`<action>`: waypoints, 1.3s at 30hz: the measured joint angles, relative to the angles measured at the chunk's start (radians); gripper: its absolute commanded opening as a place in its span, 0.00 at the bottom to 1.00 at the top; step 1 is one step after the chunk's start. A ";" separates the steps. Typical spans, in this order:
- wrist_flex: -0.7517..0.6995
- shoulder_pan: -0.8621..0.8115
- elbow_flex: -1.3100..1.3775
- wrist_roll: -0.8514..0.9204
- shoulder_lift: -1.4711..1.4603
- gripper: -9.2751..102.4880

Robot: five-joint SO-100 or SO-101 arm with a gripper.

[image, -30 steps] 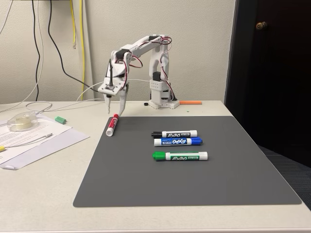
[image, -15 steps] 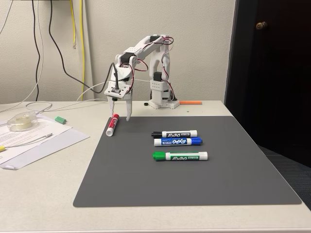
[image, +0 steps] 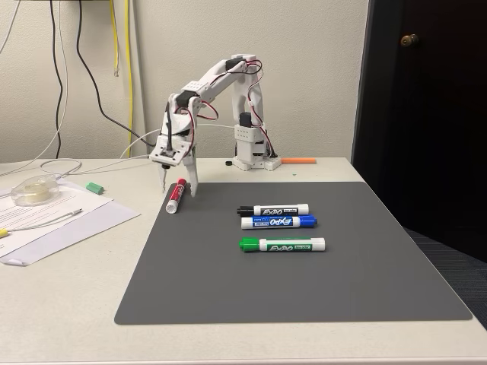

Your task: Pick up the red marker.

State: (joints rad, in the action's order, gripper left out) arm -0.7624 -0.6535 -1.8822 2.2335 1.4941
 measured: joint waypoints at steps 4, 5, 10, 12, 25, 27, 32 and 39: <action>0.035 -0.020 0.000 0.021 -0.023 0.40; 0.040 -0.026 0.000 0.026 -0.029 0.40; 0.038 -0.031 0.002 0.032 -0.041 0.39; 0.035 -0.029 0.003 0.031 -0.048 0.37; 0.207 -0.020 -0.129 0.020 -0.040 0.37; 0.218 -0.015 -0.140 0.020 -0.040 0.37; 0.225 -0.012 -0.144 0.020 -0.040 0.34; 0.201 -0.002 -0.143 0.023 -0.035 0.32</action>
State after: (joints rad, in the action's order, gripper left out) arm -0.5614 -0.6550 -2.0249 2.2565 1.4588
